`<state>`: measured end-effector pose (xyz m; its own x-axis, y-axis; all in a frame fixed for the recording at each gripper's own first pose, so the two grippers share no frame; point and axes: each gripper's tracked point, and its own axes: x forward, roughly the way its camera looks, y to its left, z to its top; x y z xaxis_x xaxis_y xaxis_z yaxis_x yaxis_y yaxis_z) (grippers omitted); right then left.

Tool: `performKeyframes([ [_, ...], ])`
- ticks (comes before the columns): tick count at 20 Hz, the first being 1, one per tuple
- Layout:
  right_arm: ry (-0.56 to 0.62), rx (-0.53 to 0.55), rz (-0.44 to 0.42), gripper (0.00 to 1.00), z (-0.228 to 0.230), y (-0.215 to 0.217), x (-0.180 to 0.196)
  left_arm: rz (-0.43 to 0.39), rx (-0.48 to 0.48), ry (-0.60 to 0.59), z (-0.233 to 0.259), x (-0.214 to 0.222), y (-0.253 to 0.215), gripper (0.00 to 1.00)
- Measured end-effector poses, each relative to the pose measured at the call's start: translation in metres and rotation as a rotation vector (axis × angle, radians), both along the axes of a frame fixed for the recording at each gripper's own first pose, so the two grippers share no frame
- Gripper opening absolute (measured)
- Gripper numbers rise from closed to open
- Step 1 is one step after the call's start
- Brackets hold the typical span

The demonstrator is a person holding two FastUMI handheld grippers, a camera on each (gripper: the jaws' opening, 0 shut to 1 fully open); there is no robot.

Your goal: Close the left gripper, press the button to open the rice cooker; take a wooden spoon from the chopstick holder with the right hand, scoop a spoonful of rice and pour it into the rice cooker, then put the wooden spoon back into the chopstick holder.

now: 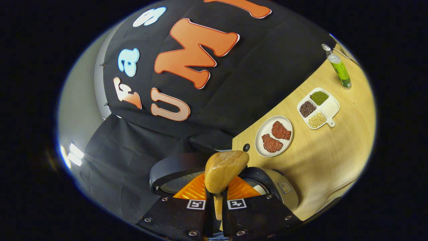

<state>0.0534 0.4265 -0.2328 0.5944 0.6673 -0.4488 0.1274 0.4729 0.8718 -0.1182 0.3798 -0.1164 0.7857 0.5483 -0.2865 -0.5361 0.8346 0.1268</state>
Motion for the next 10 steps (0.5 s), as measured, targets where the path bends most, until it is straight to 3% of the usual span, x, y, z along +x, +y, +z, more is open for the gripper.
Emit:
performKeyframes([
  [10,-0.273,-0.247,0.104,0.10,0.016,0.023,0.000,-0.010,-0.014,0.027,-0.014,0.016,-0.007,1.00],
])
